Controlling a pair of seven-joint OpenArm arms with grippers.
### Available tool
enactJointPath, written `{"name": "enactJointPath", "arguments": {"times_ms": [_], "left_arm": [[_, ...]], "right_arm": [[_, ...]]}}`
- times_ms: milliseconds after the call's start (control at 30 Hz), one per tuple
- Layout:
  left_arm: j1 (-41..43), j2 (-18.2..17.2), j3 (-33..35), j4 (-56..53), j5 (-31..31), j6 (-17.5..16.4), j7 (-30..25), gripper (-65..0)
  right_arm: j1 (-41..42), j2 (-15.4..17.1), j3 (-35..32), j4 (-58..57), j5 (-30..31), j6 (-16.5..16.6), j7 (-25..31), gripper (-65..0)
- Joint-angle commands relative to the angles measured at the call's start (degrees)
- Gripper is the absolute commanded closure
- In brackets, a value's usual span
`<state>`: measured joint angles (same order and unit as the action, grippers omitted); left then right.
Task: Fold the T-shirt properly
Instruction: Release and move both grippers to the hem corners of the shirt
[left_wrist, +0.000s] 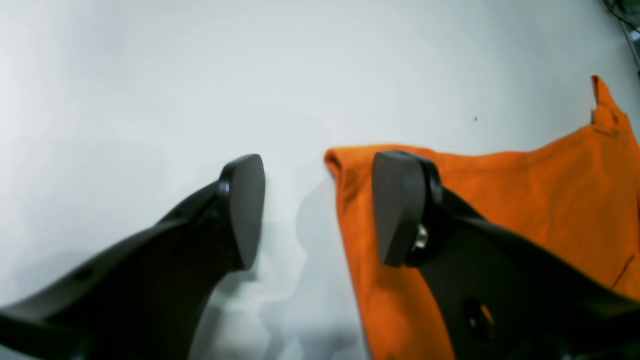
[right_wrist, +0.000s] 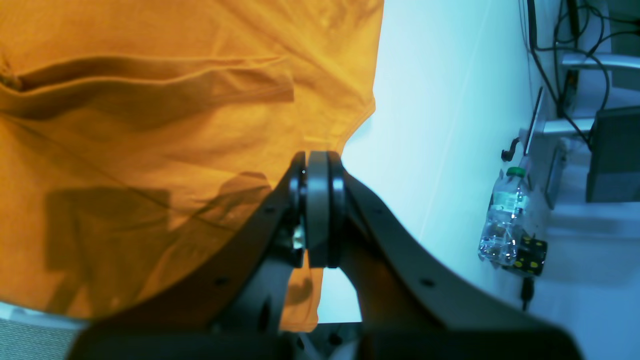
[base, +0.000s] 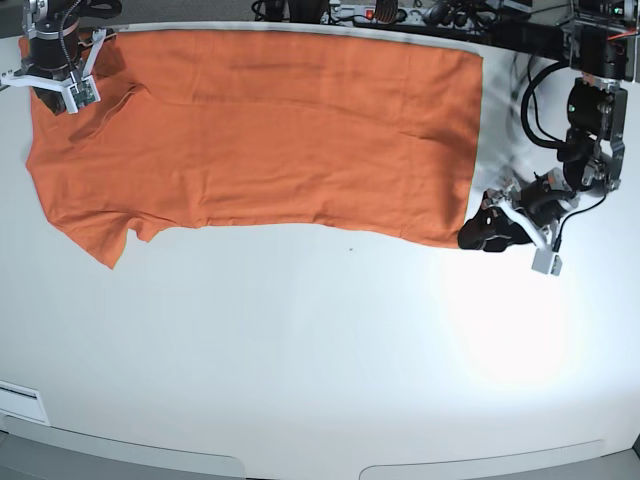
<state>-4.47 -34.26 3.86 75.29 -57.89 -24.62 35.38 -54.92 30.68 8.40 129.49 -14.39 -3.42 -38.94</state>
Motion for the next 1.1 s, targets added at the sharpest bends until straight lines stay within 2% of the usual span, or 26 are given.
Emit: {"name": "enactJointPath", "arguments": {"times_ms": [0, 100, 200, 333, 433, 467, 533, 667, 800, 900, 967, 1067], "left_arm": [[-1.49, -0.22, 1.09, -1.07, 0.42, -0.24, 1.01, -36.0], [-4.85, 1.79, 4.15, -5.01, 0.28, -0.96, 4.04, -36.0], [-6.58, 3.32, 6.01, -6.56, -2.14, -1.36, 10.75, -36.0], [-6.67, 3.61, 7.30, -6.51, -7.85, -1.38, 20.48, -36.0], [-6.71, 3.54, 7.28, -6.51, -10.58, -1.38, 25.14, -35.9], [-6.71, 3.45, 7.28, -6.51, -10.60, -1.36, 25.14, -35.0], [-6.71, 3.43, 7.21, -6.51, -9.84, -1.36, 24.15, -28.3], [-6.84, 3.48, 5.53, -6.51, -6.95, -1.33, 19.96, 0.0], [-7.06, 3.45, 3.04, -6.51, -4.90, -1.36, 16.48, 0.0], [-6.99, 3.45, 2.40, -6.51, -4.90, -1.88, 16.52, 0.0], [-6.95, 3.48, 2.45, -6.51, -4.94, -3.17, 17.00, 0.0], [-6.99, 3.48, 2.45, -6.51, -4.94, -3.54, 17.11, 0.0]], "right_arm": [[-0.46, 0.61, 0.37, 1.07, -0.59, -0.66, 0.79, -1.9], [-0.44, 0.61, 0.37, 1.07, -0.59, -0.66, 0.81, -1.9], [-0.46, 0.61, 0.37, 1.07, -0.63, -0.66, 0.79, -1.9], [-0.46, 0.61, 0.37, 1.07, -0.63, -0.66, 0.76, -1.9], [-0.46, 0.61, 0.37, 1.07, -0.63, -0.66, 0.79, -1.9], [-0.46, 0.61, 0.37, 1.07, -0.63, -0.66, 0.79, -1.9], [-0.44, 0.61, 0.37, 1.07, -0.63, -0.66, 0.81, -1.9], [-0.28, 0.61, 0.37, 1.07, -0.61, -0.66, 0.81, -1.9], [2.78, 0.63, 0.37, 1.05, -0.63, -0.28, 2.45, -1.9], [7.19, 0.63, 0.37, 0.85, 0.96, 2.91, 6.29, -2.3], [11.74, 0.63, 0.37, 0.46, 4.48, 3.87, 6.82, -8.1], [19.69, 0.63, 0.37, -2.75, 10.91, 4.46, 8.11, -26.0]]}}
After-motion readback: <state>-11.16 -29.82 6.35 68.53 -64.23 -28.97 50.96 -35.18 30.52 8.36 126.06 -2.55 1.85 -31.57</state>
